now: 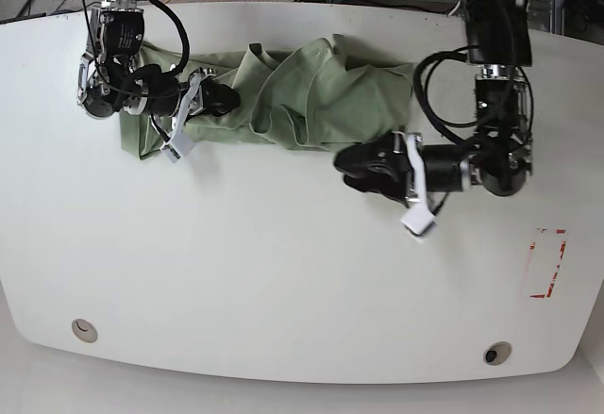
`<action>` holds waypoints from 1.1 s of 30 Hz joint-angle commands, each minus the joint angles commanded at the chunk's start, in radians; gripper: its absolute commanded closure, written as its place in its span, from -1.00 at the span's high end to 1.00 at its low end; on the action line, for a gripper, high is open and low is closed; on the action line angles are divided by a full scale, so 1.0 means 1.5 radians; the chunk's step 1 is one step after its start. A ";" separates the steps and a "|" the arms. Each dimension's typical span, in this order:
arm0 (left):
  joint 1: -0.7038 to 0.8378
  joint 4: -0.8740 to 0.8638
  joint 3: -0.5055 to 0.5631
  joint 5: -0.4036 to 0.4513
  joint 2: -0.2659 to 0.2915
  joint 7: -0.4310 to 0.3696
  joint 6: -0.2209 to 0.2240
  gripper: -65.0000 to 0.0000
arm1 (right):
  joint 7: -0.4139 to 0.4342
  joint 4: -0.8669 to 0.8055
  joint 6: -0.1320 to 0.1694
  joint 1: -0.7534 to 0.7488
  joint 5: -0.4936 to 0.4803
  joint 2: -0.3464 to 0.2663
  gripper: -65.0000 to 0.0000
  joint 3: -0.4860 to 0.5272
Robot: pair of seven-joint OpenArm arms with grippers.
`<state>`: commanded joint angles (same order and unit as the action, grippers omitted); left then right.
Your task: Layout the t-shirt on the table in an organized manner, then fold the t-shirt properly
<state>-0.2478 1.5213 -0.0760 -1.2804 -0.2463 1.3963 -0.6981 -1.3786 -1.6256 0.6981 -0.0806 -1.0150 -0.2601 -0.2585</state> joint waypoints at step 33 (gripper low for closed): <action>0.184 0.150 0.111 0.432 -0.026 -0.131 0.000 -0.68 | 0.000 -0.003 0.000 0.003 -0.001 0.013 -0.72 -0.001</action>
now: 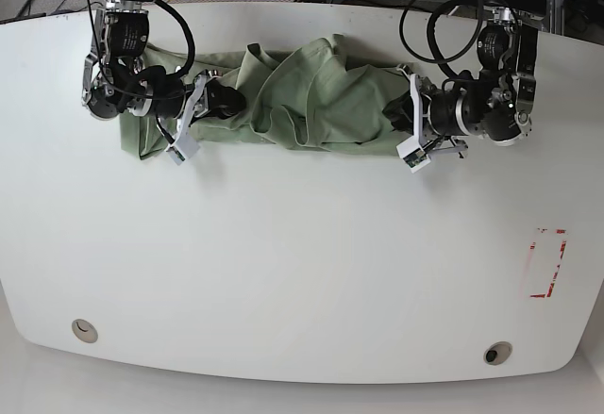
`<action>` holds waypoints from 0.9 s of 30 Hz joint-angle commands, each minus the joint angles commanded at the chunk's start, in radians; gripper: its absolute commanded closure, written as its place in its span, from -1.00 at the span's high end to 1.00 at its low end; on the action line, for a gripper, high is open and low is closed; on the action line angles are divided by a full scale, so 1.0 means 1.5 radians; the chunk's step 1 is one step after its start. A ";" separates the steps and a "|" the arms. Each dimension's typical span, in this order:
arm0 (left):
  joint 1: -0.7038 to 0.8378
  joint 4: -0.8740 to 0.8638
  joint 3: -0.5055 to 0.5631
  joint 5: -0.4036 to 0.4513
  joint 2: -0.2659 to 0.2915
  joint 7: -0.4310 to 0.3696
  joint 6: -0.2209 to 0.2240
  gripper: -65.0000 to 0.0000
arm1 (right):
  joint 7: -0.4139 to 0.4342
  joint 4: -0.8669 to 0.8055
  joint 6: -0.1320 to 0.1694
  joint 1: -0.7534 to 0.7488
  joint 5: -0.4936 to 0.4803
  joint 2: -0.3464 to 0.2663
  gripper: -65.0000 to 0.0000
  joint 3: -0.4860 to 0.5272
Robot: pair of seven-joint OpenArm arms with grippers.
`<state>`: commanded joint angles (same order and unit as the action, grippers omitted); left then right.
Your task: Layout the t-shirt on the table in an organized manner, then fold the t-shirt properly
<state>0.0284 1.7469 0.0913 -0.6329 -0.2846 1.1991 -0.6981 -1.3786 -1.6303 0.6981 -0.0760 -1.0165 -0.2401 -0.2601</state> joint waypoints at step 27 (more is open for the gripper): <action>0.001 -0.087 0.005 0.081 -0.020 -0.033 0.000 -0.68 | -0.012 -0.062 0.000 0.031 -0.238 0.040 -0.38 -0.044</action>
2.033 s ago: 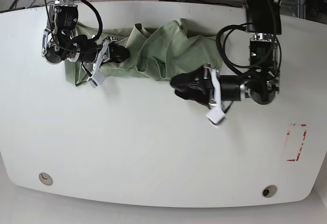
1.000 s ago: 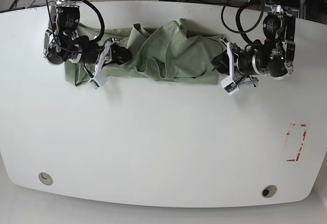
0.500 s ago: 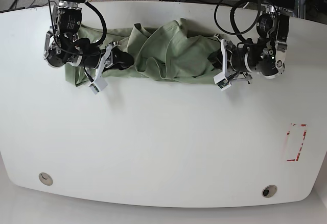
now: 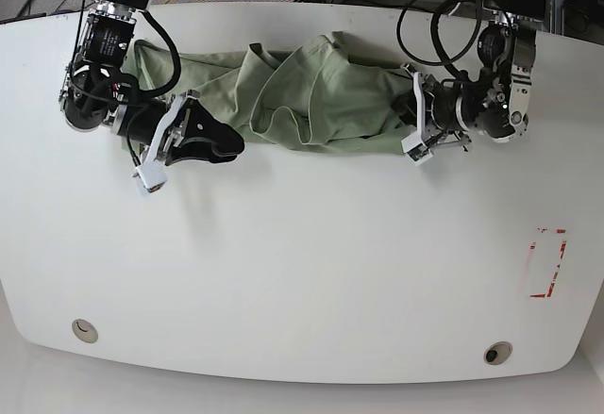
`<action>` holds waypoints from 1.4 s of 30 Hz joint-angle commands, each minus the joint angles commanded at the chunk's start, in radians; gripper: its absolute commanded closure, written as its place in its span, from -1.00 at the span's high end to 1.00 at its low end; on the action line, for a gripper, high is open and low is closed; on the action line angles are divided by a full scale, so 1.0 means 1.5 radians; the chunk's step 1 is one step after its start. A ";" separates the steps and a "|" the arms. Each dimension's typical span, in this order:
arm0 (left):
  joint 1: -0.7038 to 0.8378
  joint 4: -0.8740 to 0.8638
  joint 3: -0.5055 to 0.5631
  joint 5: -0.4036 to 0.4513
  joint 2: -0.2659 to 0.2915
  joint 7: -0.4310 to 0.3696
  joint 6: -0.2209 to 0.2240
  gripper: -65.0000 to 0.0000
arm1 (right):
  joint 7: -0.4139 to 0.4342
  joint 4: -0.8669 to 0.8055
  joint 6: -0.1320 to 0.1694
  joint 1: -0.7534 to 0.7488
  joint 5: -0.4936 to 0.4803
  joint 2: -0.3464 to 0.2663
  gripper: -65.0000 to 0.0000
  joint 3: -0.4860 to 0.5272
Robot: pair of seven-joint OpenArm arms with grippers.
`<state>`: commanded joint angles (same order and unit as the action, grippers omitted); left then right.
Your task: Layout the t-shirt on the table in an organized manner, then fold the t-shirt properly
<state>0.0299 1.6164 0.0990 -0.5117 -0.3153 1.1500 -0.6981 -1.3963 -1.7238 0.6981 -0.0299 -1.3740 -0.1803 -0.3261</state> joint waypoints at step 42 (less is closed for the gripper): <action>0.013 0.004 0.000 -0.001 0.000 0.000 0.000 -0.68 | 0.058 0.170 0.000 0.057 0.236 0.000 -0.51 0.139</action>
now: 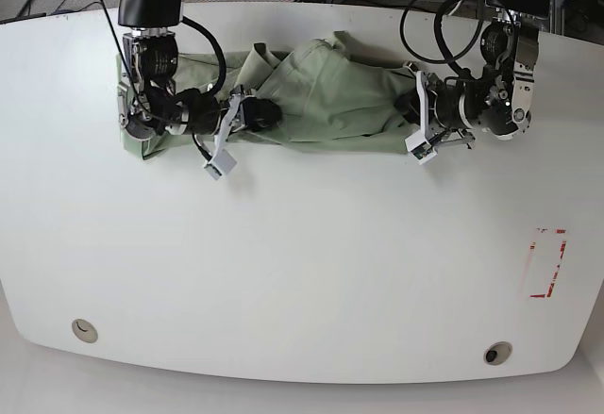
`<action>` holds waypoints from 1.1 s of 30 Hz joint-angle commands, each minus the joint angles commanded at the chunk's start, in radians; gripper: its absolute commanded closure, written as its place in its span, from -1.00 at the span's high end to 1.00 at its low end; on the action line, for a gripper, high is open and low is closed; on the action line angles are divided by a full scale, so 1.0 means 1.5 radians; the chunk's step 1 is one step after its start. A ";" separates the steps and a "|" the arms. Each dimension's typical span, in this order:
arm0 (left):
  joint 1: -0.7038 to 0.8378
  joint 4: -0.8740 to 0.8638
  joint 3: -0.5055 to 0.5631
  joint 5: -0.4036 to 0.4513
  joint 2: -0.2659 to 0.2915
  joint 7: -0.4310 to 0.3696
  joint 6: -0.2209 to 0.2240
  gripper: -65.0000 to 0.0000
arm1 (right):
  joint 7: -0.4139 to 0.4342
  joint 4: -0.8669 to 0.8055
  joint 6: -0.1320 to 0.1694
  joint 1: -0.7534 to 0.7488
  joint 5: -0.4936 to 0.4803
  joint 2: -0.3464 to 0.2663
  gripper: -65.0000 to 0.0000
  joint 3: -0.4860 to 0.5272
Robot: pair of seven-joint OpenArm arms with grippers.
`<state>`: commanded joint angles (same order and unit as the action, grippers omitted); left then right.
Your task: Layout the t-shirt on the table in an organized manner, then fold the t-shirt properly
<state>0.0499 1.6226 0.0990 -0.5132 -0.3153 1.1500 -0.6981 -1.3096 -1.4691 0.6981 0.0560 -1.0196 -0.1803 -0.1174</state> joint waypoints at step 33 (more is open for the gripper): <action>0.001 -0.001 0.003 0.000 0.000 0.000 0.000 -0.68 | -0.006 0.186 0.000 -0.096 -0.218 -0.225 1.00 -0.326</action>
<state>0.0514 1.6210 0.1036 -0.5132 -0.3153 1.1500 -0.6981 -1.3188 -1.1899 0.6981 -0.0882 -1.3464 -0.5178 -0.6068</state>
